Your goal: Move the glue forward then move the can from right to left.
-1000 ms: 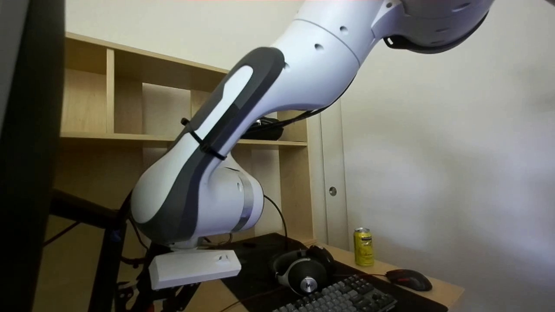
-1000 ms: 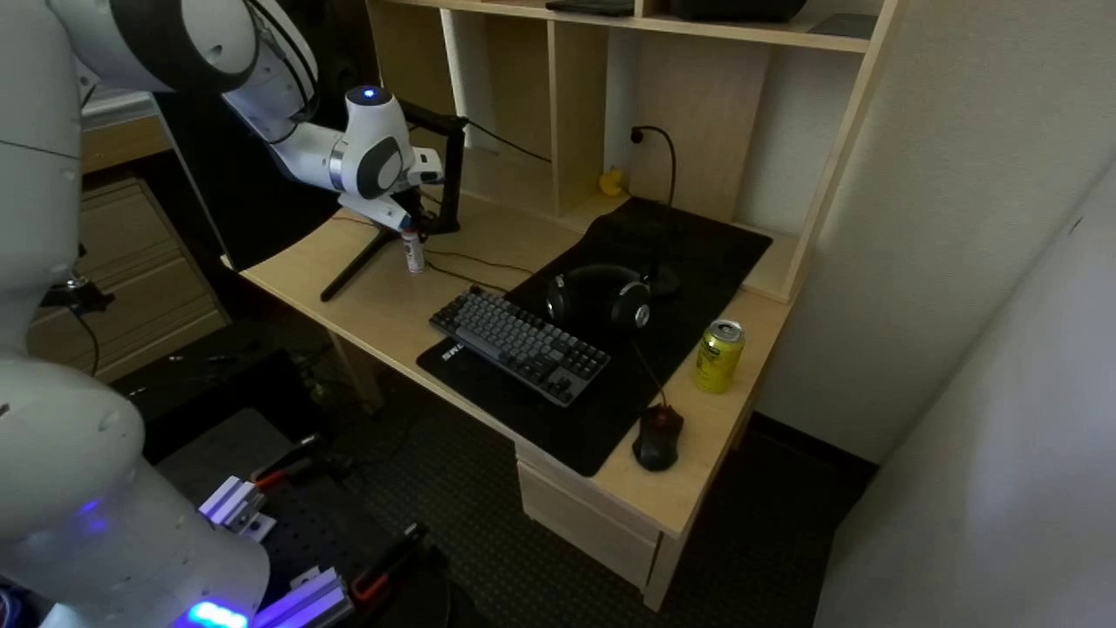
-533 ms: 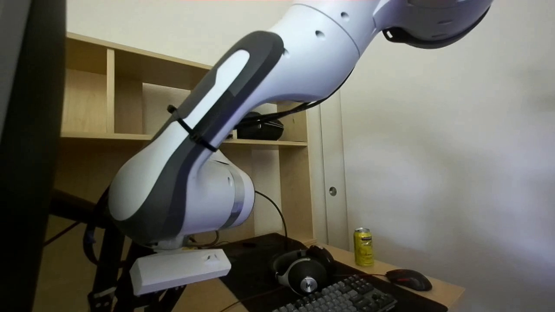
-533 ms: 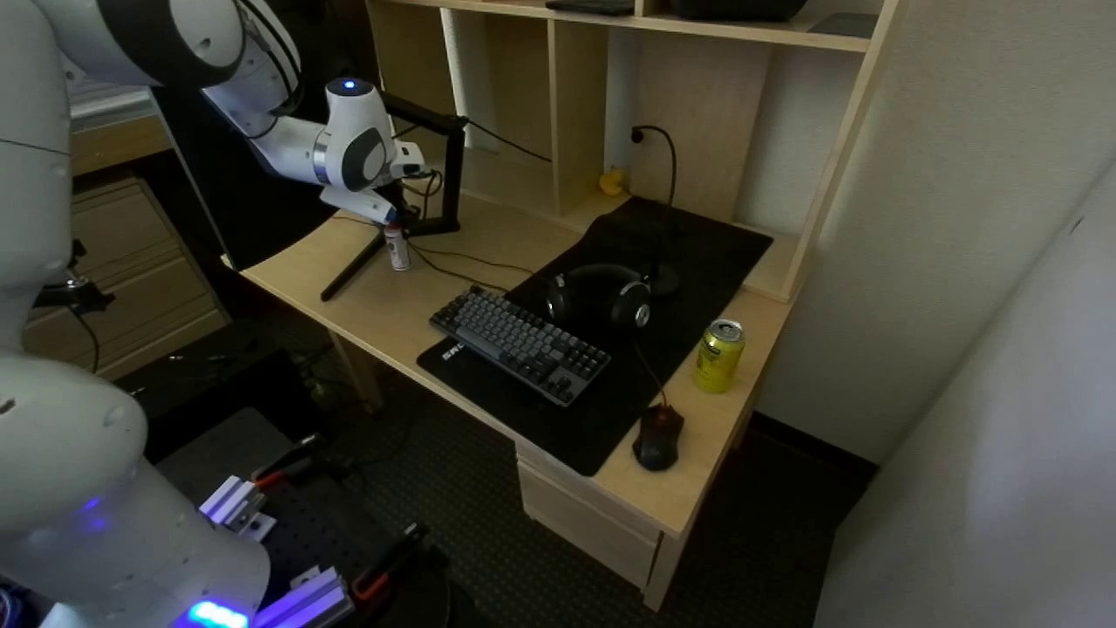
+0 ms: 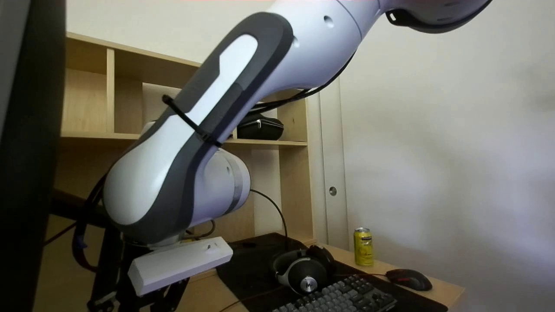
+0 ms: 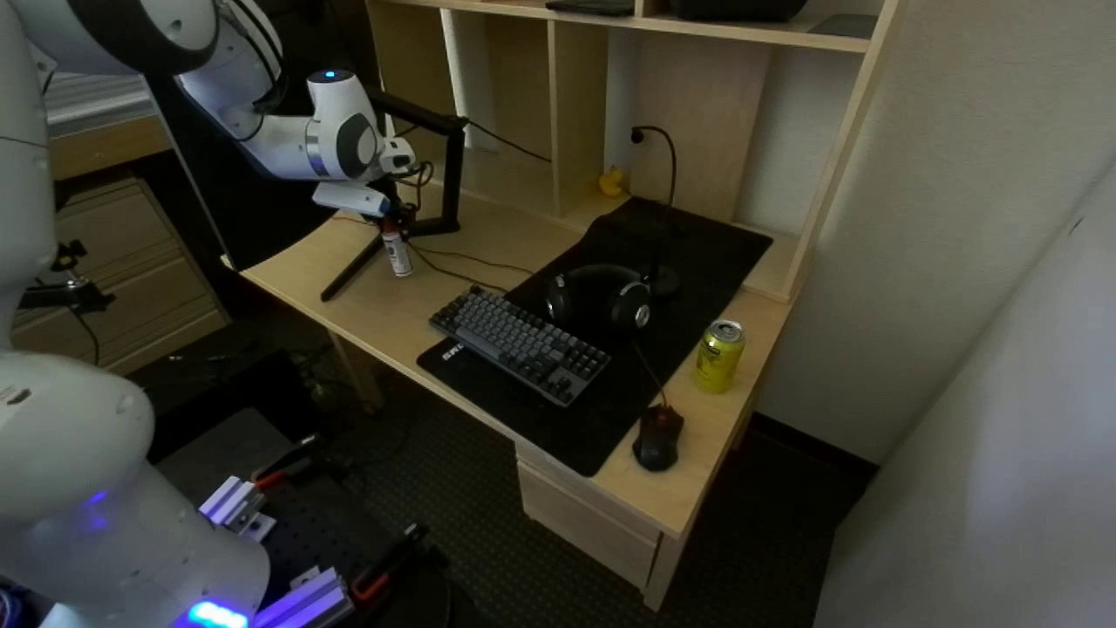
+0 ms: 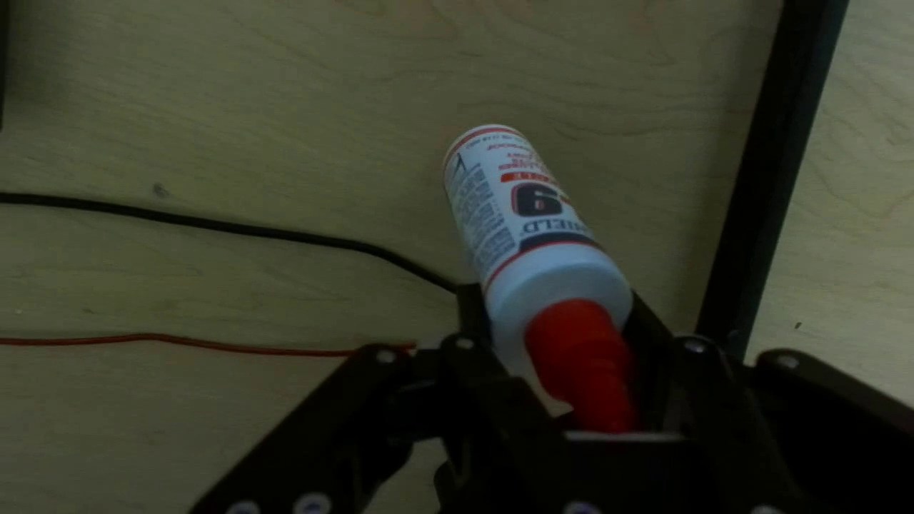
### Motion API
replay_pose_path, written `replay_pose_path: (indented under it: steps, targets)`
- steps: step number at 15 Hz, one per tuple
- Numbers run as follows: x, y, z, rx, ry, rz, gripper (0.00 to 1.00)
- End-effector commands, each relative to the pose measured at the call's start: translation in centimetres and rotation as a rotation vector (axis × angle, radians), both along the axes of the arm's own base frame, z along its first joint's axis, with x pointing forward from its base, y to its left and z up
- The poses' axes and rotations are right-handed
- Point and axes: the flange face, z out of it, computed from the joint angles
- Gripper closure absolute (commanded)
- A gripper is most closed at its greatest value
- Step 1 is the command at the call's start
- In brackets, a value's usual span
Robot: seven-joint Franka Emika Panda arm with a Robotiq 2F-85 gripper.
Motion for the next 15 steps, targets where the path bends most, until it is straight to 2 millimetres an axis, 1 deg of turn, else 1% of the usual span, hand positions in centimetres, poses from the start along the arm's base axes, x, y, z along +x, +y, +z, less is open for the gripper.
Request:
replay_pose_path:
  steps: [1,5,8,9,10,12,13,15]
  targets:
    - [-0.46,0.19,0.41,0.014,-0.011,-0.021,0.80]
    - [-0.51,0.68,0.48,0.066,-0.025,-0.063,0.80]
    - [-0.84,1.10,0.47,0.103,0.001,-0.102,0.80]
    - [-0.28,1.06,0.50,0.070,-0.009,-0.073,0.80]
    - [-0.35,1.17,0.50,0.073,-0.007,-0.074,0.55]
    - [-0.34,1.15,0.48,0.072,-0.007,-0.074,0.55]
    - [-0.32,1.11,0.48,0.072,-0.007,-0.074,0.80]
    - [-0.25,1.02,0.51,0.069,-0.018,-0.090,0.80]
